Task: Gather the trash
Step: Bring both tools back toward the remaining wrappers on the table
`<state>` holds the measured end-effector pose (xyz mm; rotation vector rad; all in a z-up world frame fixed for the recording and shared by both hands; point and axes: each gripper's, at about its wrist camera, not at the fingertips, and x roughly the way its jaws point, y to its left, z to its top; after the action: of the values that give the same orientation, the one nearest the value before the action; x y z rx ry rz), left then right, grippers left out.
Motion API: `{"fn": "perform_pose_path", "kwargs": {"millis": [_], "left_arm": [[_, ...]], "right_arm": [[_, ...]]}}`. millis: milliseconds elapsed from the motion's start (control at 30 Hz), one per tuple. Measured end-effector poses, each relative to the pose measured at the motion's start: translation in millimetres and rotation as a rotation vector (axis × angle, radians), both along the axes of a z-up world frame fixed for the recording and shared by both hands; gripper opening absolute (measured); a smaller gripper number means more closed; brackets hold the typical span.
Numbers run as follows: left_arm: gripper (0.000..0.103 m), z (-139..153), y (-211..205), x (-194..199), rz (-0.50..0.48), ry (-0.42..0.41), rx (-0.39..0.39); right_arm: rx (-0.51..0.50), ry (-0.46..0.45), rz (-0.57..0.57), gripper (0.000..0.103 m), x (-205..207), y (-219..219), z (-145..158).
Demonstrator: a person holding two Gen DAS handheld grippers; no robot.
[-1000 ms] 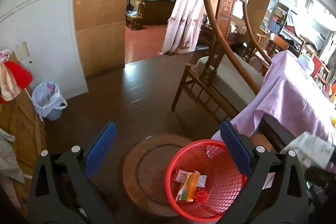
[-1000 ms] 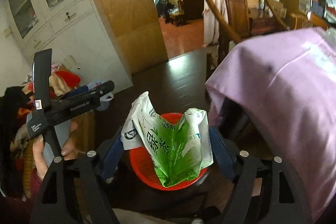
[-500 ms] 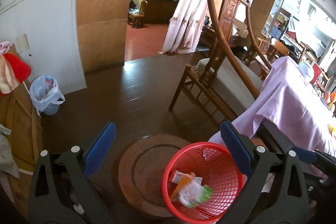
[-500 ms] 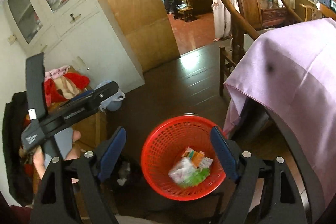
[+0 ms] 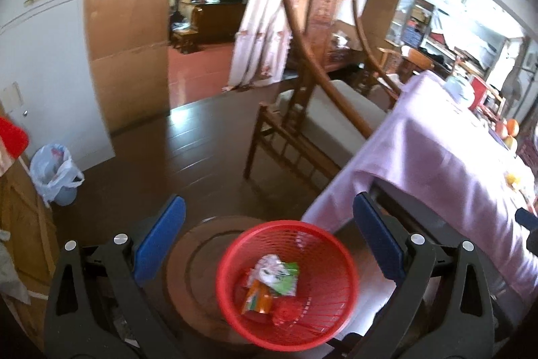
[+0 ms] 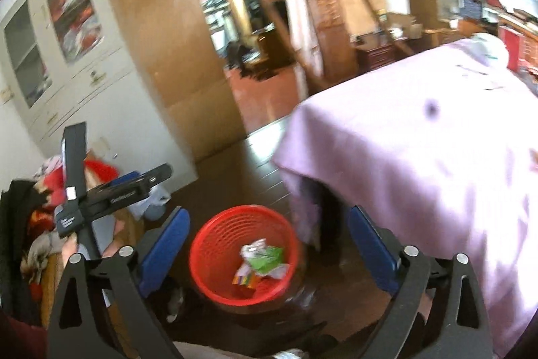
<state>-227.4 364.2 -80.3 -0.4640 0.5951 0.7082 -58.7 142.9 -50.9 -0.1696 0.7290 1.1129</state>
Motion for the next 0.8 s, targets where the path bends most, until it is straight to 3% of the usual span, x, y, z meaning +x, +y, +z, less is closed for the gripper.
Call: {"fn": "perform_pose_path", "kwargs": {"millis": [167, 367, 633, 800], "left_arm": [[0.096, 10, -41, 31, -0.114, 0.014, 0.012], [0.096, 13, -105, 77, -0.261, 0.081, 0.064], [0.096, 8, -163, 129, -0.414, 0.130, 0.037], [0.096, 12, -197, 171, -0.488, 0.153, 0.069]], "right_arm": [[0.038, -0.046, -0.121, 0.097, 21, -61, 7], [0.095, -0.029, -0.268, 0.097, 47, -138, 0], [0.175, 0.030, -0.446, 0.097, 86, -233, -21], [0.193, -0.001, -0.575, 0.097, 103, -288, -30]]}}
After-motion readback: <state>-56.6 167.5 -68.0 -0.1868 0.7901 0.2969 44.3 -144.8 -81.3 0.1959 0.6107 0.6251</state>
